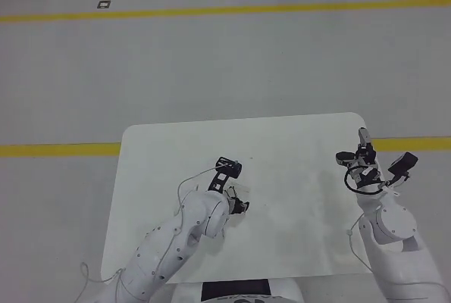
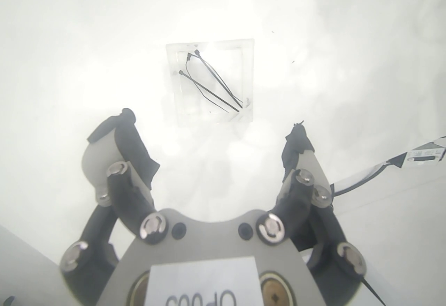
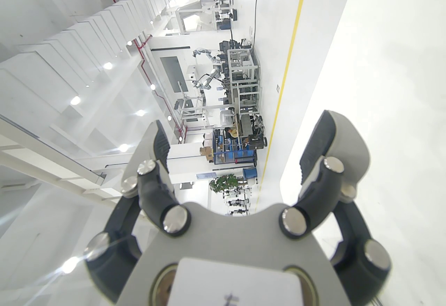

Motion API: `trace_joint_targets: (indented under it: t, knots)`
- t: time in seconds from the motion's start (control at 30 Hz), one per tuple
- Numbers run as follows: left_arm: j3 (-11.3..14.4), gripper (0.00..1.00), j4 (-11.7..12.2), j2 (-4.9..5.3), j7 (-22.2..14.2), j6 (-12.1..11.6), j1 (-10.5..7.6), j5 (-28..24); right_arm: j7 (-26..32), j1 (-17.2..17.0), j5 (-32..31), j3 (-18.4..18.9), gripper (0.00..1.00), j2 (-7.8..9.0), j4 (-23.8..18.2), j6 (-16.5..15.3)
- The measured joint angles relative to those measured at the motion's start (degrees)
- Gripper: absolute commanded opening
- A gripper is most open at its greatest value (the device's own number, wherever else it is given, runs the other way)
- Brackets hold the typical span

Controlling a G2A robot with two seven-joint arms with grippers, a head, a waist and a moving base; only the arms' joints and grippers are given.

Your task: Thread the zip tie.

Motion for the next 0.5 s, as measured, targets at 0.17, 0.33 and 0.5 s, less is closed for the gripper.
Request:
trace_joint_targets:
  t: [0.17,0.33,0.5]
  knots:
    - [-1.8,0.8,0.7,-0.36,1.6,0.0,0.77,-1.4,0.0,0.0,0.0,0.0,1.0,0.0,0.0,0.0]
    - [-2.0,0.4,0.8,-0.85,1.9,0.0,1.09,-1.2,0.0,0.0,0.0,0.0,1.0,0.0,0.0,0.0]
    - [-2.1,0.3,1.6,-1.38,1.7,0.0,1.06,-1.3,0.0,0.0,0.0,0.0,1.0,0.0,0.0,0.0]
